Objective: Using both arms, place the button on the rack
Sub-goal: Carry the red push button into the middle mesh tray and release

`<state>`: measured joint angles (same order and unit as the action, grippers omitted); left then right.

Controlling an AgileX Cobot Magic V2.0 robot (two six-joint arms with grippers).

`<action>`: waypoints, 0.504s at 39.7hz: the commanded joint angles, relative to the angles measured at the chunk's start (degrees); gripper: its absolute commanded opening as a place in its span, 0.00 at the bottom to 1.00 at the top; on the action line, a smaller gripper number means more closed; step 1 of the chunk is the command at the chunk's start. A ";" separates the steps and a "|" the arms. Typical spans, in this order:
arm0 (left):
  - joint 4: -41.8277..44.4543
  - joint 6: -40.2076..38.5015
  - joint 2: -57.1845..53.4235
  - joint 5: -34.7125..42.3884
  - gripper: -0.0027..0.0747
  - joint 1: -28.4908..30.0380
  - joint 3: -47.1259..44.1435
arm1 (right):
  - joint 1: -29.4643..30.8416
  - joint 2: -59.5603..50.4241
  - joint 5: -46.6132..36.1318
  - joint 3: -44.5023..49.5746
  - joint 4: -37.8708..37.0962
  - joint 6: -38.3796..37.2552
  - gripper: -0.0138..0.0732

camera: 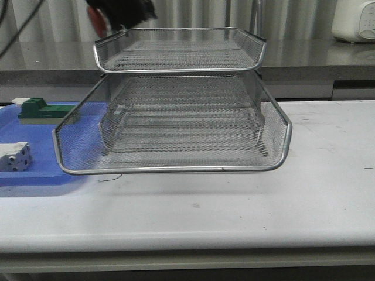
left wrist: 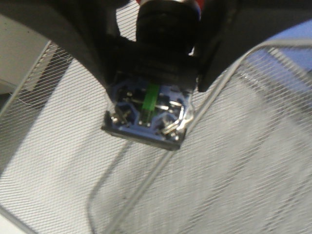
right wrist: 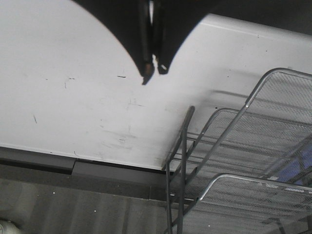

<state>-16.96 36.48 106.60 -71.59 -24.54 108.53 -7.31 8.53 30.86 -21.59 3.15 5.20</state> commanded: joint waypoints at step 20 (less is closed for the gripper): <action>4.60 -5.15 8.99 1.09 0.19 -8.22 1.40 | -0.13 0.61 -4.62 -1.43 0.04 0.15 0.03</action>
<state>-11.30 32.42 118.48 -71.38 -32.37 108.53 -7.31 8.53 30.86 -21.59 3.15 5.20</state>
